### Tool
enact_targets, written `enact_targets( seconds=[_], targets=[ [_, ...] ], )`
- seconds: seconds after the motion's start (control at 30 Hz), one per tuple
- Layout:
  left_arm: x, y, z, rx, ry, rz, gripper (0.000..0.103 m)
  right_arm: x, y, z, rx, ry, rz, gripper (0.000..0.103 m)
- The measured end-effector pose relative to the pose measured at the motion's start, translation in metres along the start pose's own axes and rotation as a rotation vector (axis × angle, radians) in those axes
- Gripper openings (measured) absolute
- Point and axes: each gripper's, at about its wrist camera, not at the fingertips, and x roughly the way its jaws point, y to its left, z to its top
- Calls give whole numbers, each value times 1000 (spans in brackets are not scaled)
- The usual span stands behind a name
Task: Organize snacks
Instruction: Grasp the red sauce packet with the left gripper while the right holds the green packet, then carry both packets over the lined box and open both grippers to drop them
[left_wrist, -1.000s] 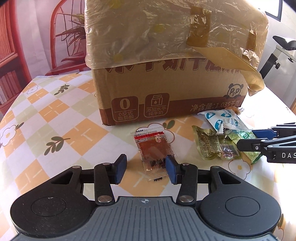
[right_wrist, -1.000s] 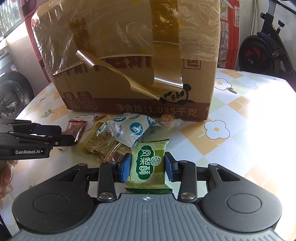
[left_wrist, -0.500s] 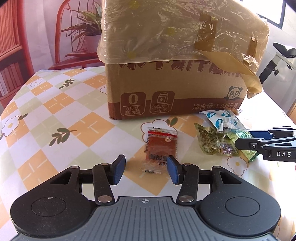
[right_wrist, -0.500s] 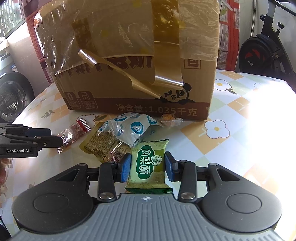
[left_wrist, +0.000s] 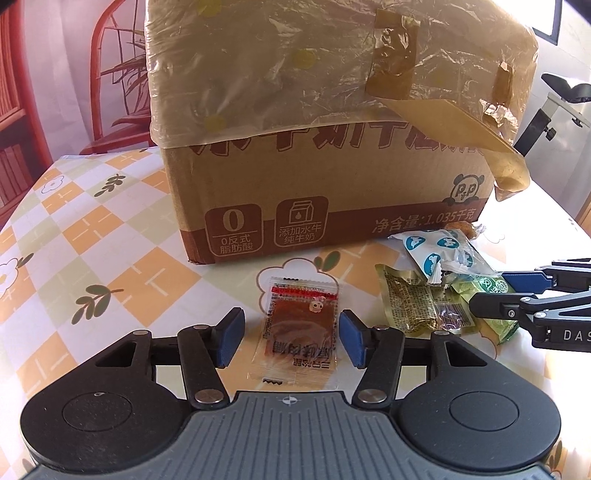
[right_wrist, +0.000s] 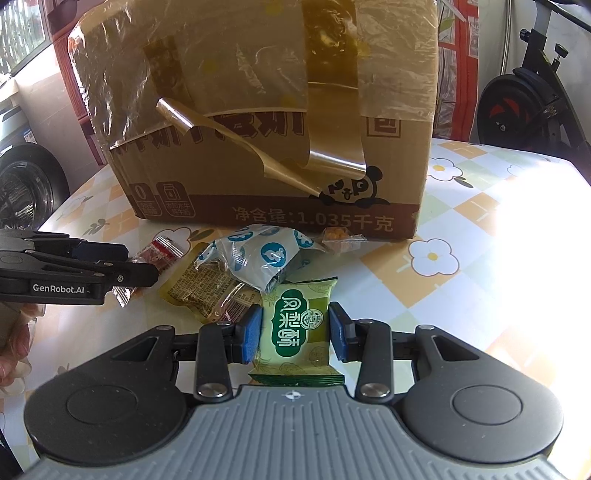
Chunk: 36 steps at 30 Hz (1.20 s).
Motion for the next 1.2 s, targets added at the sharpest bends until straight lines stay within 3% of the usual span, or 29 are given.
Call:
enact_targets(
  seconds=[0.07,0.13,0.37,0.7,0.93,1.2],
  targets=[
    [-2,-6,0,28,7,34,44,0,0,0,0,-1,1,41],
    [-7,-7,-2,8,8,27,41,0,0,-1,-2,-1,1,41],
    [-40,9,-16,-93,-37,20,40,-9,4,-4,5,21,51,40],
    [-86,24,-8,-119,-155,34,40,-38,28,-12,-86,2,127,40],
    [-122,25,30,-118,-319,37,40,-71,59,10,-289,-213,109,40],
    [-164,15,93,-90,-501,7,40,-106,57,81,-310,-453,84,40]
  ],
)
